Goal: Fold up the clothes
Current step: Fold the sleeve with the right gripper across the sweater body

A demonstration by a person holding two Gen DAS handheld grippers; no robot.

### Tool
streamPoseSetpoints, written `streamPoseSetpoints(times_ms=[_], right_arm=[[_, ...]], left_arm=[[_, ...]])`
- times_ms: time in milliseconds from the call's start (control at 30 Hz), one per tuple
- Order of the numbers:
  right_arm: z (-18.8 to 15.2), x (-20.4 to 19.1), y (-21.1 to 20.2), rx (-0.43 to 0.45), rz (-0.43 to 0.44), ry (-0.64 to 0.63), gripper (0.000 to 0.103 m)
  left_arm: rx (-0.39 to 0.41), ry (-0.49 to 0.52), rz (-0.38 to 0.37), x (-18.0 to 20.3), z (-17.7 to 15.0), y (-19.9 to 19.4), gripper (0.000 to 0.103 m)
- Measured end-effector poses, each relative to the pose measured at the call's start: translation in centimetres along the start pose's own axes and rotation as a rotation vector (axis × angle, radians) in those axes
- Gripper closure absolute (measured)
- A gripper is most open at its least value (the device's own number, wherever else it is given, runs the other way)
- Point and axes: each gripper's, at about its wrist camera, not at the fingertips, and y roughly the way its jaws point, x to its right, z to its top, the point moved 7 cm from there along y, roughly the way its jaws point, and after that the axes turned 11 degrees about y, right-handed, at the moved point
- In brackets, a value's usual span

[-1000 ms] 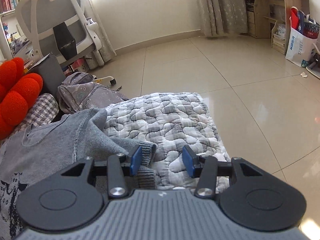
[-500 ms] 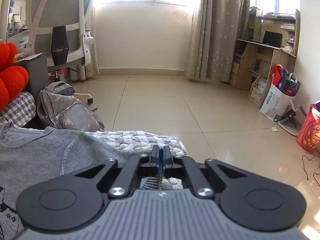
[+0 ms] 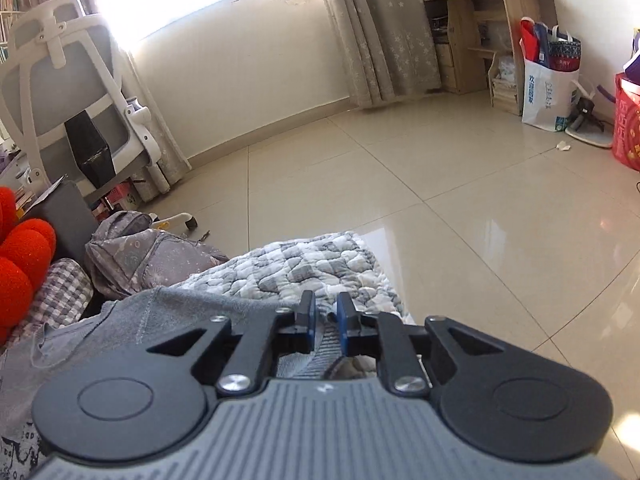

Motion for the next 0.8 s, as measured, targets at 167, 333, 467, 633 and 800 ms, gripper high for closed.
streamPoseSetpoints(times_ms=[167,333,467,633,800], right_arm=[[-1.5,0.4,-1.7,-0.062,0.089,0.065,0.051],[-2.7,-0.5,-2.7,-0.106,0.140,0.078,0.047],[-3.6,-2.0,-2.8,-0.088,0.101,-0.050,0.052],[-3.4,-2.3,-2.6,-0.037,0.026,-0.142,0.090],[-2.1,-2.7,-3.8,0.025,0.048,-0.130,0.093]], left_arm=[[-0.047,-0.145,-0.006,-3.4,-0.6,1.2,0.052],[-0.058,-0.261,-0.061,-4.6,-0.7,2.9,0.042],[-0.039,-0.286,-0.065,-3.8,0.4,3.8,0.040],[-0.028,-0.161,-0.034,-0.9,1.8,4.7,0.093],[0.053,-0.148,0.014,-1.3,3.2,4.1,0.096]])
